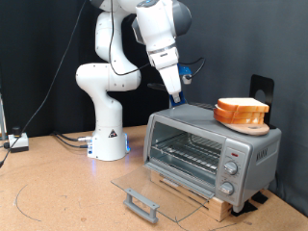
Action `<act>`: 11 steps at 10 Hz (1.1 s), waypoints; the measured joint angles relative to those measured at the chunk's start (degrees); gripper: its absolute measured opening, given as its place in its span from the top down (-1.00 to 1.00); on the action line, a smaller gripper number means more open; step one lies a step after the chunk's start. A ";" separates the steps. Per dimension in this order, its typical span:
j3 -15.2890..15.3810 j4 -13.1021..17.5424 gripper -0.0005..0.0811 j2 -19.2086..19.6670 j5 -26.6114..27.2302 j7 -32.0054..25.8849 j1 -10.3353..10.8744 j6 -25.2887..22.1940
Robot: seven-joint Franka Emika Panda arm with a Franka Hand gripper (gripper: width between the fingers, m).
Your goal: Make a piece of toast with the oven
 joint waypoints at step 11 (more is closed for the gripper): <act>3.35 1.89 0.03 2.52 0.82 2.11 0.12 2.99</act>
